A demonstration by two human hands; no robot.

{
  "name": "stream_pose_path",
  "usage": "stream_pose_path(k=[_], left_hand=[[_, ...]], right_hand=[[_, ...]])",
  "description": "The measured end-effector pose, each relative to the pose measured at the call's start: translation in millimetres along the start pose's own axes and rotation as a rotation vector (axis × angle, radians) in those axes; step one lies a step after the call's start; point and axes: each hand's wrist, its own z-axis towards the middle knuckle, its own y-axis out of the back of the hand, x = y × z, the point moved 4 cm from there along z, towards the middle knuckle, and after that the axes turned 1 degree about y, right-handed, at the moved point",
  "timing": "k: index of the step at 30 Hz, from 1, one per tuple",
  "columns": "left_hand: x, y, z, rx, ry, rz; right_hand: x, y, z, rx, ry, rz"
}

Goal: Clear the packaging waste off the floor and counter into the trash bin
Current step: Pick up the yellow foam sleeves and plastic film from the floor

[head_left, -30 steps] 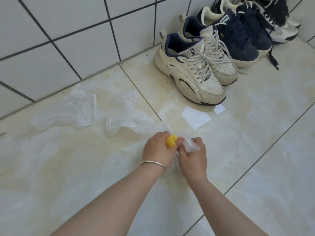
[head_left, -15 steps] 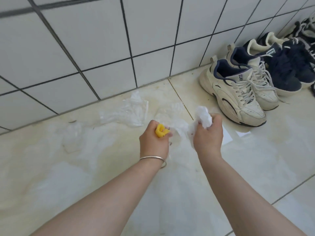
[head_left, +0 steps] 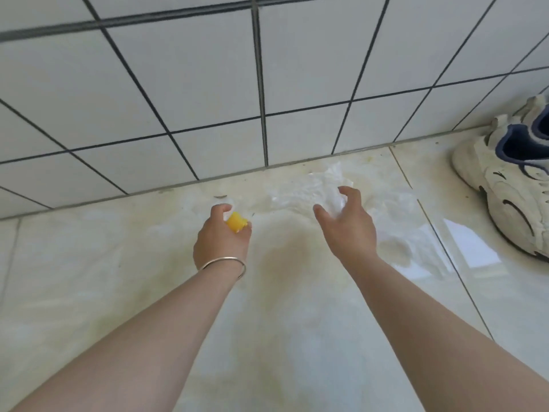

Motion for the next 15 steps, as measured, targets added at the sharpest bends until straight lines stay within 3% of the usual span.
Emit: stream_pose_path(k=[6, 15], left_hand=[[15.8, -9.7, 47.4, 0.130, -0.028, 0.193], [34.6, -26.7, 56.4, 0.072, -0.145, 0.245]], right_hand=[[12.6, -35.7, 33.2, 0.059, 0.015, -0.308], [-10.4, -71.8, 46.8, 0.201, -0.037, -0.469]])
